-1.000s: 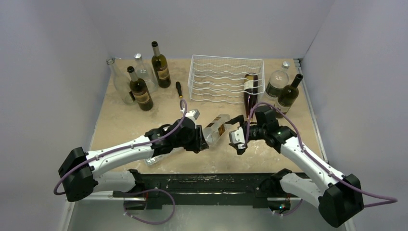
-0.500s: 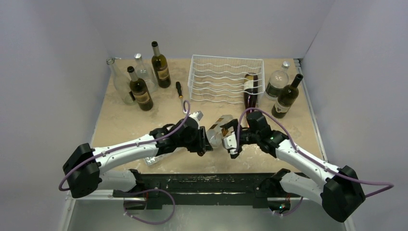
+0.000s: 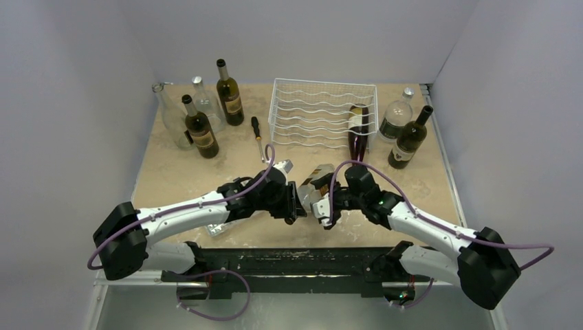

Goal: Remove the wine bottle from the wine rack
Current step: Pick up the wine bottle from the wine rack.

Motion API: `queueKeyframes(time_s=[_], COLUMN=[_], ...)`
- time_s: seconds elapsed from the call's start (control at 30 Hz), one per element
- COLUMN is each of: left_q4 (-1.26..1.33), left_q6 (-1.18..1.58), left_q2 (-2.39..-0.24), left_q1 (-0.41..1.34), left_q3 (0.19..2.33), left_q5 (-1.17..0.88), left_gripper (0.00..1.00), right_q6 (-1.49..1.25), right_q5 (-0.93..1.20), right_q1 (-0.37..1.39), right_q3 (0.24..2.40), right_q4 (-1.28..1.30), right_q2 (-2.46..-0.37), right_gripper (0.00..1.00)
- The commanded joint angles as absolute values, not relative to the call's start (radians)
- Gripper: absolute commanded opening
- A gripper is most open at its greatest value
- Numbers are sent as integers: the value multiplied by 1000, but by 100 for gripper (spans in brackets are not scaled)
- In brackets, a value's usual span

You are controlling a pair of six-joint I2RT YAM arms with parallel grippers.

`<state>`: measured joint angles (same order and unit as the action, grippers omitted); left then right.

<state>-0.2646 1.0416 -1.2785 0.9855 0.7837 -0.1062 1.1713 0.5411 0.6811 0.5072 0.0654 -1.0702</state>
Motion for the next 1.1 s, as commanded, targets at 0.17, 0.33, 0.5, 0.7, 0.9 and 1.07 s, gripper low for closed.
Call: queueKeyframes(time_s=[0.17, 0.33, 0.5, 0.7, 0.9, 1.07], left_q4=[-164, -152, -140, -125, -120, -100], left_q6=[1073, 1072, 1074, 1084, 1096, 1107], left_q2=[-1281, -1288, -1292, -1271, -1229, -1206], left_q1=[1002, 1004, 1006, 1006, 1006, 1006], left_q3=[839, 843, 845, 827, 809, 786], left_q5=[-165, -177, -188, -181, -166, -168], left_gripper=[0, 0, 0, 0, 15, 34], right_q6=[1152, 1169, 1178, 1187, 1164, 1140], right_q5=[452, 442, 433, 439, 467, 495], right_q1=[724, 731, 733, 732, 731, 727], right_q3=[462, 450, 453, 477, 505, 520], right_q4=[-93, -107, -104, -61, -29, -9], right_q2=[-1091, -1100, -1101, -1097, -1093, -1089], right_gripper=[95, 89, 78, 53, 31, 23])
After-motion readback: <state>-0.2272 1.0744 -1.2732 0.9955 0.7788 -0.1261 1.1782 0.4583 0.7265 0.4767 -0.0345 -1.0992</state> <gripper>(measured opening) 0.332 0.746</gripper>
